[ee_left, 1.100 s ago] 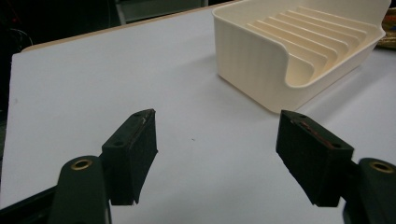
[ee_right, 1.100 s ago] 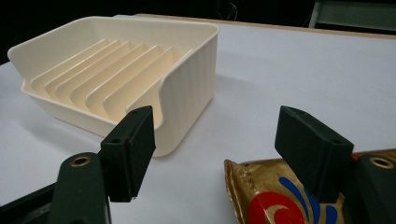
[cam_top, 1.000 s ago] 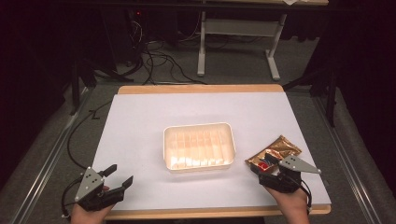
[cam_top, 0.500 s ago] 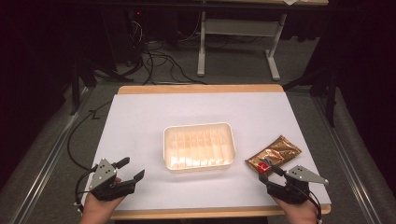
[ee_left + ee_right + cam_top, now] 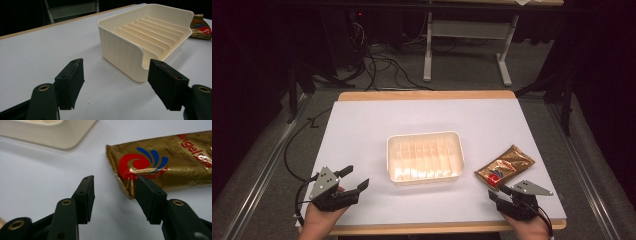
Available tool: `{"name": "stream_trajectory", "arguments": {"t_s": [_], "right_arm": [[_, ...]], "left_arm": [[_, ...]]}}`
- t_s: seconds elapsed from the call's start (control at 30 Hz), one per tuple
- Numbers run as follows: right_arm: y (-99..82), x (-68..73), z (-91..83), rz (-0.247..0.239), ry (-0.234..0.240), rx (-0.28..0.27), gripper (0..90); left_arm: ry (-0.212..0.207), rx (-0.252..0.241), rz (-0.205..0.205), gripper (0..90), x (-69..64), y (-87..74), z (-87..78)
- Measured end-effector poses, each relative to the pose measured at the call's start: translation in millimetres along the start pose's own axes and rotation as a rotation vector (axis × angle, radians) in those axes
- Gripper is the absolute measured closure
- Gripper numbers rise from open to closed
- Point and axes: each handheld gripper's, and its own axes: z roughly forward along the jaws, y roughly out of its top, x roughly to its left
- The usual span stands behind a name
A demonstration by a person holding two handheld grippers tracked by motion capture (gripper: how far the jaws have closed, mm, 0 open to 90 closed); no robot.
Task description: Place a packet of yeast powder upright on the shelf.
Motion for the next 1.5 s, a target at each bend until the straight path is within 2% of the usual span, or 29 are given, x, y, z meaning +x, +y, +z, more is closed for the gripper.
{"name": "stream_trajectory", "arguments": {"t_s": [0.07,0.17,0.2,0.23,0.33,0.4,0.53,0.57,0.63,0.67,0.7,0.8,0.9,1.0,1.03,1.17,1.2,1.23,1.3,1.33,1.37,1.5], "right_arm": [[2.8,-2.9,5.4,0.005,-0.031,0.010,59.1],[4.7,-4.0,10.5,-0.004,-0.043,0.022,64.2],[6.5,-3.1,15.9,-0.023,-0.065,0.042,72.8],[7.1,-3.5,17.1,-0.035,-0.072,0.043,75.9],[9.6,-4.4,19.3,-0.029,-0.060,0.044,86.4],[10.1,-4.2,19.5,-0.035,-0.057,0.041,88.7],[13.2,3.9,20.8,-0.074,0.006,0.027,90.0],[13.6,9.9,21.0,-0.096,0.033,0.027,90.0],[13.7,13.2,21.1,-0.108,0.047,0.027,90.0],[12.9,24.5,20.1,-0.147,0.094,0.037,90.0],[12.3,28.1,19.7,-0.161,0.110,0.040,90.0],[10.3,37.5,16.6,-0.196,0.147,0.045,89.8],[10.3,39.7,12.8,-0.197,0.159,0.033,84.3],[12.5,36.9,7.6,-0.169,0.165,-0.007,76.7],[14.0,33.8,5.2,-0.157,0.153,-0.026,74.9],[17.4,18.3,-1.3,-0.076,0.117,-0.092,71.9],[17.4,18.3,-1.3,-0.076,0.117,-0.092,71.9],[17.6,14.3,-2.2,-0.062,0.107,-0.101,71.0],[17.0,-3.2,-3.9,0.000,0.077,-0.122,68.5],[17.0,-3.2,-3.9,0.000,0.077,-0.122,68.5],[16.8,-12.4,-4.2,0.035,0.056,-0.129,66.3],[17.0,-28.5,-5.0,0.083,0.017,-0.142,62.6]], "left_arm": [[0.008,0.002,-0.001,29.7,1.1,-1.1,-2.7],[0.016,0.003,-0.007,29.7,2.1,-2.5,-5.3],[0.018,0.001,-0.010,29.8,2.3,-3.0,-5.9],[0.022,0.004,-0.010,29.8,2.4,-3.6,-7.4],[0.030,0.005,-0.012,29.8,2.8,-5.1,-10.0],[0.034,0.006,-0.013,29.8,3.0,-5.3,-11.1],[0.043,0.004,-0.021,29.9,3.6,-6.5,-14.5],[0.048,0.002,-0.025,29.9,3.9,-6.8,-15.9],[0.051,0.001,-0.025,29.9,4.0,-6.9,-16.3],[0.050,0.002,-0.027,30.0,4.0,-6.9,-16.4],[0.049,0.001,-0.028,29.9,3.6,-6.9,-15.8],[0.045,0.008,-0.023,30.0,3.0,-7.0,-14.4],[0.043,0.007,-0.024,30.0,3.0,-7.0,-13.6],[0.040,0.009,-0.025,30.0,3.2,-7.4,-12.6],[0.040,0.010,-0.023,29.9,3.1,-7.3,-12.5],[0.041,0.009,-0.019,30.0,3.6,-7.1,-13.9],[0.041,0.009,-0.019,30.0,3.6,-7.1,-13.9],[0.043,0.011,-0.021,30.0,4.2,-7.3,-14.3],[0.047,0.010,-0.026,30.0,4.8,-7.8,-14.9],[0.047,0.010,-0.026,30.0,4.8,-7.8,-14.9],[0.050,0.007,-0.026,30.0,4.8,-7.8,-15.3],[0.052,0.014,-0.023,30.0,4.7,-8.6,-15.3]]}}
